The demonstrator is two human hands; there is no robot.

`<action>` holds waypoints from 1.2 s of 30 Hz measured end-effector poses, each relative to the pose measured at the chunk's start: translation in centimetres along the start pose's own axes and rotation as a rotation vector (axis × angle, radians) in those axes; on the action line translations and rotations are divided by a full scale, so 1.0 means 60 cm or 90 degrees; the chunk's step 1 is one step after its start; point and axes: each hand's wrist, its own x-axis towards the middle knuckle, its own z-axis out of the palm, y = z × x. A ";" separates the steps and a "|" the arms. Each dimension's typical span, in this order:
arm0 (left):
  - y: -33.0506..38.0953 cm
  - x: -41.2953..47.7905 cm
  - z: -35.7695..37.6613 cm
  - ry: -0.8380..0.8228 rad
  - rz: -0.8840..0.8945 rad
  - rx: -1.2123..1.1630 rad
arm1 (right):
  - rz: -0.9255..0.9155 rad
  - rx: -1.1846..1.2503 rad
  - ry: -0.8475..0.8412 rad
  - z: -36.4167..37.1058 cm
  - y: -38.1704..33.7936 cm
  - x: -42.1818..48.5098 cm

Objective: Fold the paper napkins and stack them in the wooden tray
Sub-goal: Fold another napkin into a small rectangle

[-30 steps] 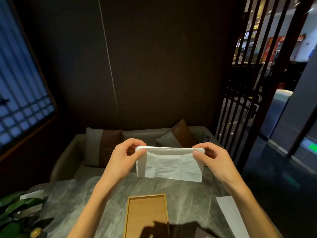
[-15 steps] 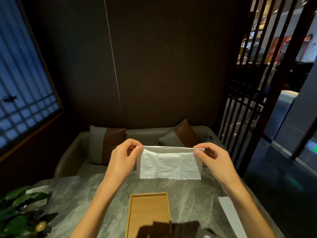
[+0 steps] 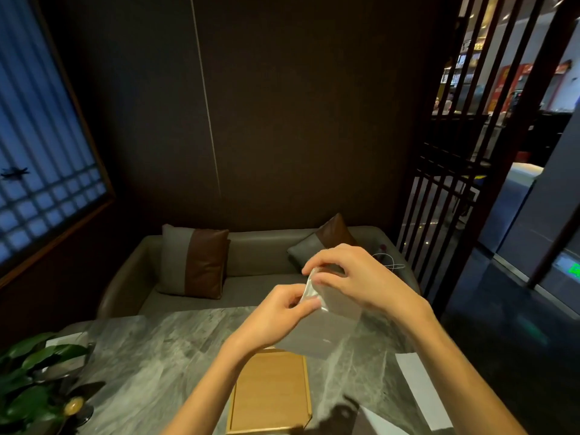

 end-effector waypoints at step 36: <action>0.014 0.007 -0.016 0.287 0.008 -0.047 | 0.146 0.470 0.272 0.072 0.061 -0.062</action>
